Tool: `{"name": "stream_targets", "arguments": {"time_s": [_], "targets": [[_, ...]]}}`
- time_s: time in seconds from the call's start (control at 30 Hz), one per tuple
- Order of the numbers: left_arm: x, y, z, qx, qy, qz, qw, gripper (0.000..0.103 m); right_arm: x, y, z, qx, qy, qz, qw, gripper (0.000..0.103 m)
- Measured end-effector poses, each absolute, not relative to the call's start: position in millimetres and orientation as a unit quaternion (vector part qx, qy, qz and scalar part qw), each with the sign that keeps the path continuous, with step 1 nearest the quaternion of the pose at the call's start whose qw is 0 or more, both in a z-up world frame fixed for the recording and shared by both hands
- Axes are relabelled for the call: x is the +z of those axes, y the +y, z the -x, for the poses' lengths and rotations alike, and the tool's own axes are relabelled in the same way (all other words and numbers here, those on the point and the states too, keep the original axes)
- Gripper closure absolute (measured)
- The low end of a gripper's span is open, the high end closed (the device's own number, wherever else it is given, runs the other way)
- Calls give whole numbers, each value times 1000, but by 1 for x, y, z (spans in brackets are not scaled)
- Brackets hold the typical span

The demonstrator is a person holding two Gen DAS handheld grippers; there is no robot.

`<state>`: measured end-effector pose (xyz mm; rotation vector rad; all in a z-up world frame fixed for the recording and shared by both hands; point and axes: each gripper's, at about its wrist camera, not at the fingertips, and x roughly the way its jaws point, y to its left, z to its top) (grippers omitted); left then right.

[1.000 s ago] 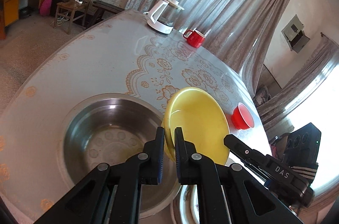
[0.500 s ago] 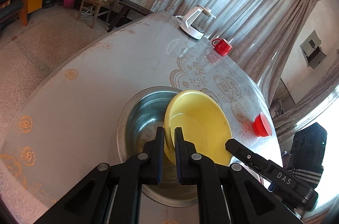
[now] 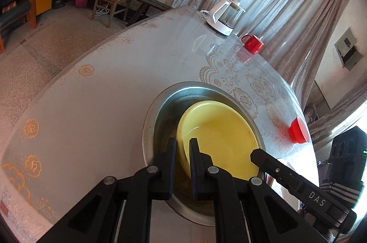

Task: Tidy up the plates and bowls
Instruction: 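Lower the yellow bowl into the steel bowl and open both tools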

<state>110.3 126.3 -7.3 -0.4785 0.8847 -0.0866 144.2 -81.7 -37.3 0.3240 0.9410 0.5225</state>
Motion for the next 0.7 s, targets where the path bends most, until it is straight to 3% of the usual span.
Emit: {"name": "stream_targets", "arguments": {"time_s": [0.27,0.4,0.7], "targets": [[-3,129,-106,-28,417,229,879,88,-35,-85,-138,256,443,-154,845,75],[4,126,-103,-22,403,223,887,80,-32,-80,-135,256,437,-142,851,72],[25,84,-109,-68,389,183,900,79,-13,-139,-112,231,391,-197,869,63]]}}
